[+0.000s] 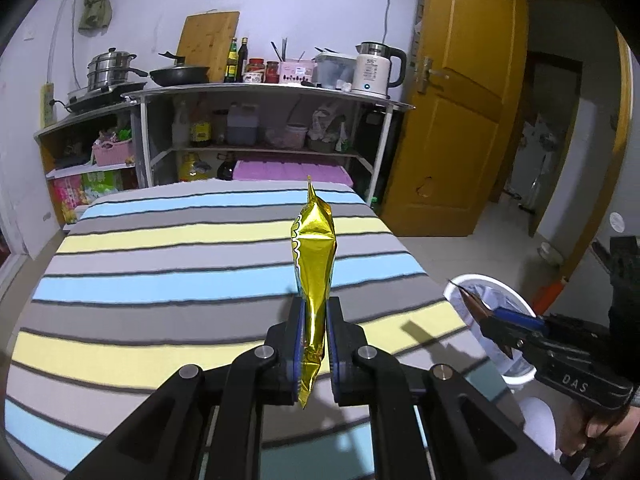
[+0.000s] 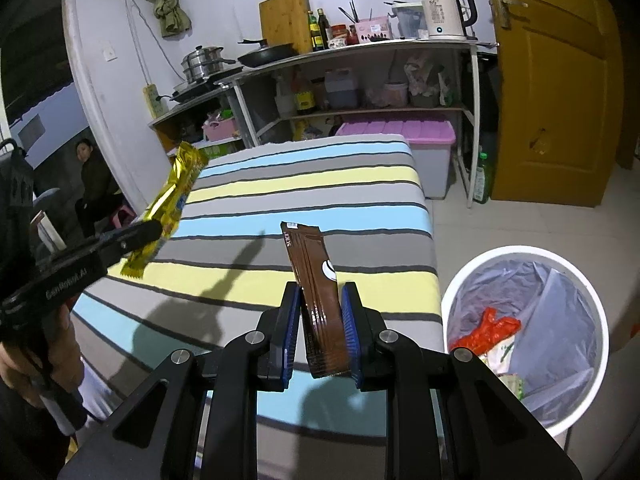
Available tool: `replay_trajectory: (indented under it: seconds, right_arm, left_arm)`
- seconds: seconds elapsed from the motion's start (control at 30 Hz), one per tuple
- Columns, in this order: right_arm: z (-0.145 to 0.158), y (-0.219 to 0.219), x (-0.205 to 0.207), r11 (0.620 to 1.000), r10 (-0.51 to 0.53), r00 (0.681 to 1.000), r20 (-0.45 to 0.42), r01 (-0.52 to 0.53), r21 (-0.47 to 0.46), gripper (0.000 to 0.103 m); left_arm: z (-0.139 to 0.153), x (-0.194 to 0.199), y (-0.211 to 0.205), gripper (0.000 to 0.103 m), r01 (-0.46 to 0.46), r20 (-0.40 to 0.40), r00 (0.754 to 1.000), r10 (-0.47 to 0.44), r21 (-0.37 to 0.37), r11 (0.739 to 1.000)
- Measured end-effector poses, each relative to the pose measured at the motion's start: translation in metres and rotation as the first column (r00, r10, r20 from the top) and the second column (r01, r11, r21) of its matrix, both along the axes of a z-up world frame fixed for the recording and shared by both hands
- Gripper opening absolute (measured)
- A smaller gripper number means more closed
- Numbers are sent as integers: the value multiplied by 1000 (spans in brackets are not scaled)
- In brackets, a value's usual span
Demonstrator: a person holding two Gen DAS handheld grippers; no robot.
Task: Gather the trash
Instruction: 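Carry the yellow and brown wrappers over the white bin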
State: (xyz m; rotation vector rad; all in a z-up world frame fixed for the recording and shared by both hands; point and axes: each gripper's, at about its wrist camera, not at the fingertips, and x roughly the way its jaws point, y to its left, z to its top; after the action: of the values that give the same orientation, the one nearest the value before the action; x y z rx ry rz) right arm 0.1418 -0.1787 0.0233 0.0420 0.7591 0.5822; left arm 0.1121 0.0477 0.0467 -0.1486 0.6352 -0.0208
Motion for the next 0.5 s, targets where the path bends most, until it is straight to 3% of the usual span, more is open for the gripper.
replay_trajectory:
  seconds: [0.5]
  right_arm:
    - [17, -30, -44, 1000, -25, 998, 54, 24, 16, 22]
  left_arm:
    - [5, -44, -39, 10, 62, 21, 998, -62, -13, 998]
